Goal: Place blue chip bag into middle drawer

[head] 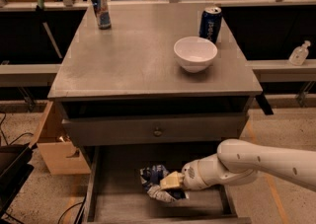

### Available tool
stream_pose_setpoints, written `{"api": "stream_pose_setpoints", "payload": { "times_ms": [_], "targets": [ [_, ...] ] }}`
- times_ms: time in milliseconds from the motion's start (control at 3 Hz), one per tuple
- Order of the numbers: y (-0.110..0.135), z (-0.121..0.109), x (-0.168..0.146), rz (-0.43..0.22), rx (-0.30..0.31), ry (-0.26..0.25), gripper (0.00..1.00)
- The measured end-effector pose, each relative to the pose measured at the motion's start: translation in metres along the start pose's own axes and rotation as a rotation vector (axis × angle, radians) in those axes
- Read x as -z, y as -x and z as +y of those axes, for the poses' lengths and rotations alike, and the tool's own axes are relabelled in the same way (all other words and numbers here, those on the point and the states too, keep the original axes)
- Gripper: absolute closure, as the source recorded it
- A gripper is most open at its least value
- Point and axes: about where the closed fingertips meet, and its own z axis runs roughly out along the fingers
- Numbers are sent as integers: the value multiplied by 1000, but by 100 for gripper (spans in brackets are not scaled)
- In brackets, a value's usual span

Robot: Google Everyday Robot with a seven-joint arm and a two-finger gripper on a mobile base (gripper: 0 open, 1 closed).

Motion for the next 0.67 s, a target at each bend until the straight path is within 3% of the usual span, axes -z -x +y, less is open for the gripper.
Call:
{"api": "stream_pose_setpoints", "payload": {
  "times_ms": [667],
  "targets": [
    [-2, 1, -4, 8, 0, 4, 51]
  ]
}}
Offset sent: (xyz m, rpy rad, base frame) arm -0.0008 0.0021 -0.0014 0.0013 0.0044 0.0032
